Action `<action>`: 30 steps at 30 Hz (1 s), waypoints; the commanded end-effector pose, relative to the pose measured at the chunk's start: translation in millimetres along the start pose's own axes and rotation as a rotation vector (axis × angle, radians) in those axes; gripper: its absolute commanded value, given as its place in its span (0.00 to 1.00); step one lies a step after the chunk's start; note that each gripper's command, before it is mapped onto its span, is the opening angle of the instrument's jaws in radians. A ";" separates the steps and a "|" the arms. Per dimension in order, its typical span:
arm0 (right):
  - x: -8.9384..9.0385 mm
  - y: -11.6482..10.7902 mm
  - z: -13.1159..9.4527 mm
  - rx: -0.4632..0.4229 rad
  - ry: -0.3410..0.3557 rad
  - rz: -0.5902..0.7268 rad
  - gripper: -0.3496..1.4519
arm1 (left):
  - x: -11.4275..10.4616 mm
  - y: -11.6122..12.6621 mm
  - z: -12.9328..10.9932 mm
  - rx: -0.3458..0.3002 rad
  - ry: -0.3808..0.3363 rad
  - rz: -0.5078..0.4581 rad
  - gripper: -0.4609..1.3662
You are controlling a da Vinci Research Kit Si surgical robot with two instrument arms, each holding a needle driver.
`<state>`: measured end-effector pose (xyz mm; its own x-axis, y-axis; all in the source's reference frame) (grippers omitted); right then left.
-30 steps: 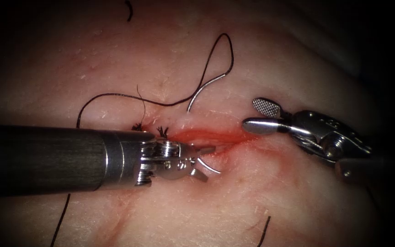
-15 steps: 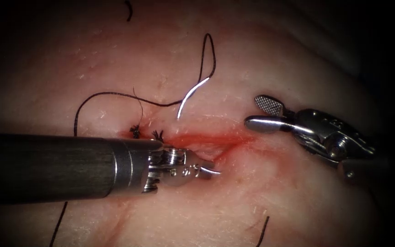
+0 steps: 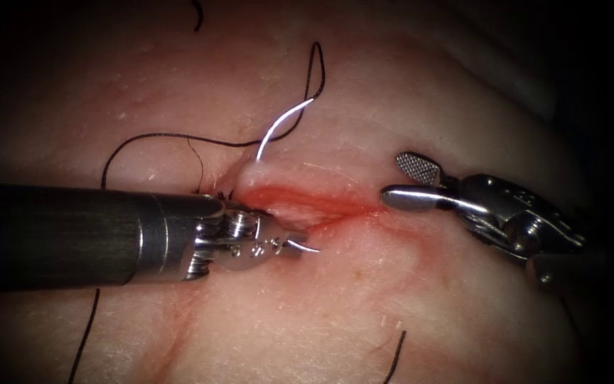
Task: Wound Closure
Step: Grasp the needle with the left tool and extract
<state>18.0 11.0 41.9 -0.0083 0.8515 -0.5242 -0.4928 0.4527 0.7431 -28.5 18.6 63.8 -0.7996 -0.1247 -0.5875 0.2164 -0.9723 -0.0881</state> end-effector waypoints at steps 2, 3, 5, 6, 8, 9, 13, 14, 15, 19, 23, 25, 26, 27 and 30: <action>0.0 0.0 0.0 0.001 0.000 0.000 0.63 | 0.1 0.2 -0.5 -0.048 0.053 0.049 0.06; 0.0 0.0 0.0 0.001 0.000 0.000 0.63 | 0.1 0.3 -0.6 -0.052 0.060 0.055 0.06; 0.0 0.0 0.0 0.002 0.000 0.000 0.63 | 0.3 0.1 -1.3 -0.078 0.091 0.089 0.06; 0.0 0.0 0.0 0.002 0.000 0.000 0.63 | 0.3 0.0 -1.6 -0.086 0.105 0.102 0.06; 0.0 -0.1 0.0 0.002 -0.001 0.000 0.63 | 0.3 -0.4 -2.1 -0.097 0.123 0.118 0.06; 0.0 -0.1 0.0 0.003 -0.001 0.000 0.63 | 0.2 -0.8 -2.4 -0.104 0.131 0.128 0.06; -0.1 -0.2 -0.1 0.003 -0.001 0.000 0.63 | -0.1 -1.8 -3.2 -0.119 0.159 0.129 0.06; -0.1 -0.2 -0.1 0.003 -0.001 0.000 0.63 | -0.1 -1.9 -3.3 -0.125 0.169 0.129 0.06; -0.1 -0.3 -0.1 0.004 -0.001 0.000 0.63 | -0.1 -2.0 -3.5 -0.130 0.179 0.135 0.06; -0.2 -0.4 -0.1 0.005 -0.001 -0.001 0.63 | -0.2 -2.3 -3.6 -0.137 0.200 0.158 0.06; -0.2 -0.5 -0.2 0.005 -0.001 -0.001 0.63 | -0.3 -2.2 -3.6 -0.144 0.217 0.177 0.06; -0.2 -0.5 -0.2 0.005 -0.001 -0.001 0.63 | -0.3 -2.2 -3.7 -0.158 0.239 0.187 0.06; -0.2 -0.5 -0.2 0.005 -0.001 -0.001 0.63 | -0.2 -2.1 -3.8 -0.165 0.253 0.190 0.06; -0.2 -0.5 -0.2 0.005 -0.001 -0.001 0.63 | -0.2 -2.1 -3.8 -0.172 0.265 0.193 0.06; -0.3 -0.5 -0.2 0.006 -0.001 -0.001 0.63 | 0.0 -1.9 -4.2 -0.214 0.344 0.169 0.06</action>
<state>18.1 10.5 41.5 -0.0068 0.8514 -0.5245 -0.4894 0.4546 0.7442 -26.7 21.3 60.2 -0.5039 -0.1584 -0.8491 0.4662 -0.8774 -0.1130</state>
